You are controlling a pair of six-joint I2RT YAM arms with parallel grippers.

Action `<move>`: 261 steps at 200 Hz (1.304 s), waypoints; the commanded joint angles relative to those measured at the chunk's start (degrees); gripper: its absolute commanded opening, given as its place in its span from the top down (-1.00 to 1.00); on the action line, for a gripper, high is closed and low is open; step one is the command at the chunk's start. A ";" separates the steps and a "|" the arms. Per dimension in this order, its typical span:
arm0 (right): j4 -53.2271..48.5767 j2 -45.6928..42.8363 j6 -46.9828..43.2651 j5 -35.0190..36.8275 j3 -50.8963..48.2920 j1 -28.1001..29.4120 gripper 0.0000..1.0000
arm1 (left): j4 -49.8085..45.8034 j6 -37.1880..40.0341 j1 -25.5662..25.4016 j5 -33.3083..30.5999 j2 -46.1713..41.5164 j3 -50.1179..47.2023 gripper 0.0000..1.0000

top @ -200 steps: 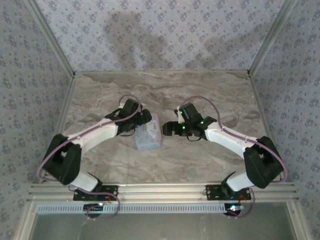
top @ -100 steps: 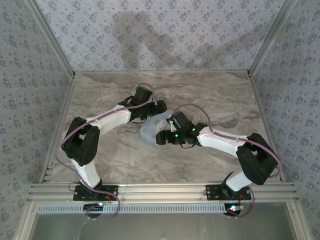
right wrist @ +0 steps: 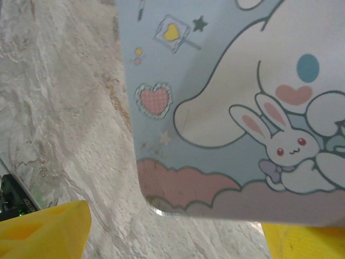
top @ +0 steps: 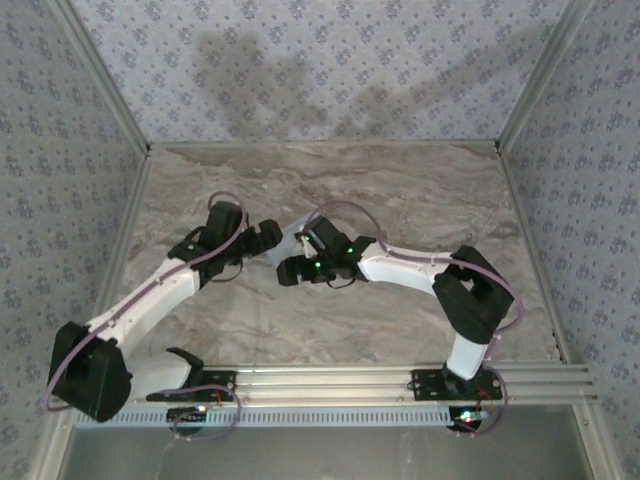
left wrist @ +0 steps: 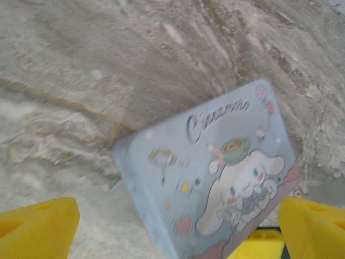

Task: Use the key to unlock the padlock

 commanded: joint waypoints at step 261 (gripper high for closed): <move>-23.23 -18.50 -5.87 13.70 -6.00 -26.28 -0.51 | 20.01 0.48 -3.89 7.08 29.87 13.65 -0.90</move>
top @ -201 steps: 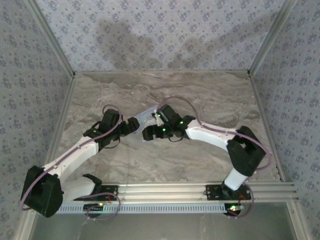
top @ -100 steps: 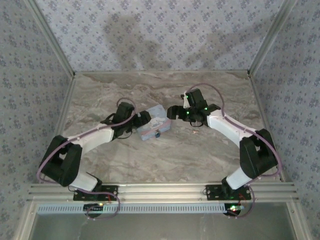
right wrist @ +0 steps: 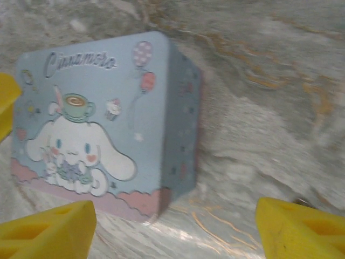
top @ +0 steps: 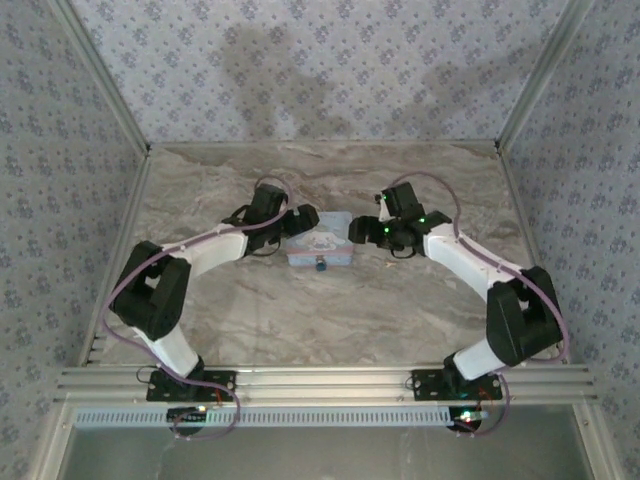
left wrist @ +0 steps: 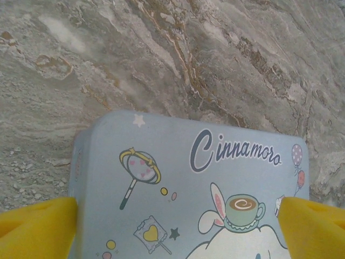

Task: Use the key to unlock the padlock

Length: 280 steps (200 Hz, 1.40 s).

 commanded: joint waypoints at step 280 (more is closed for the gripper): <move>-19.58 21.31 -5.07 13.80 10.53 0.49 0.27 | -7.45 -6.23 -0.02 -5.07 -33.45 -24.55 -0.91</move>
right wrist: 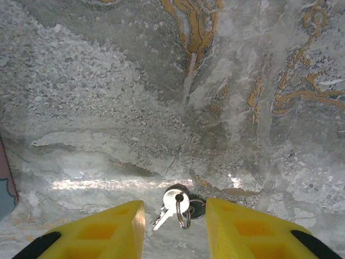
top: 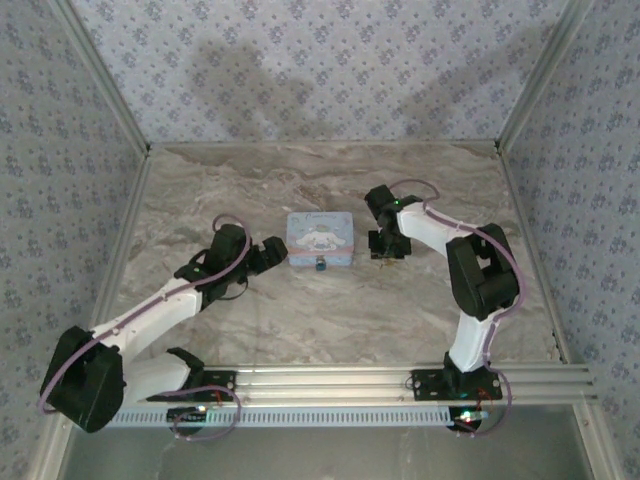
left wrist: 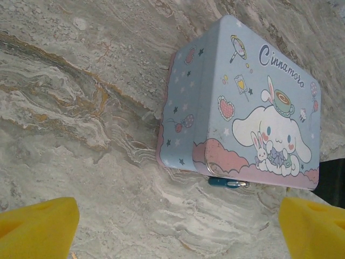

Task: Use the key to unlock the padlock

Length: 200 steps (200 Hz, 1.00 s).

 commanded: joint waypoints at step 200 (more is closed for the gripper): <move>3.27 -5.98 -0.13 -3.91 -6.62 -1.81 1.00 | -0.88 -1.18 -0.26 0.54 -2.98 -1.38 -0.90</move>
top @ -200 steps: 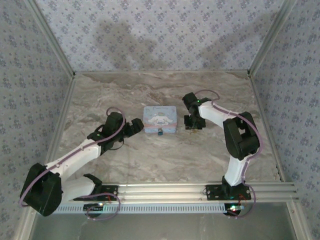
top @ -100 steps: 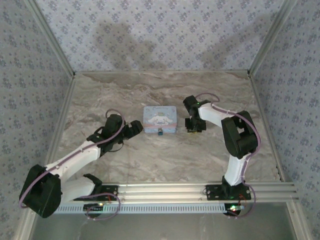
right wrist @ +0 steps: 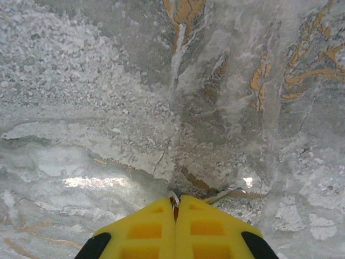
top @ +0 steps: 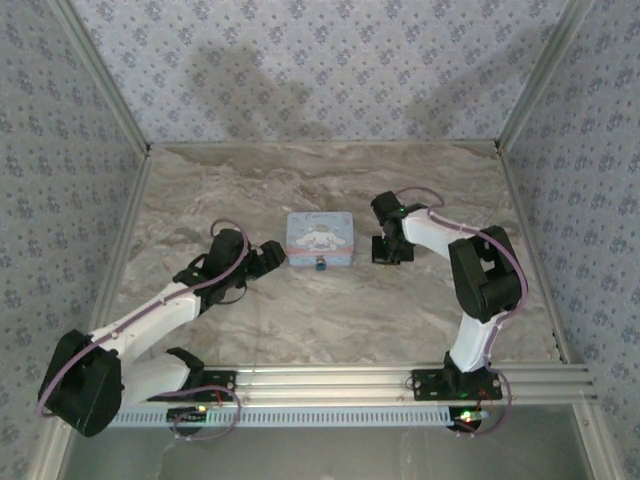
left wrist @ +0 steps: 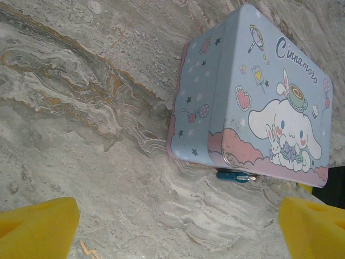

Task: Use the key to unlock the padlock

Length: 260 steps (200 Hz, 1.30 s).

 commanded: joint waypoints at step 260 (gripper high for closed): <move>12.94 -42.66 -47.09 25.52 2.94 39.49 1.00 | -20.24 17.90 4.00 31.12 7.77 42.93 -0.60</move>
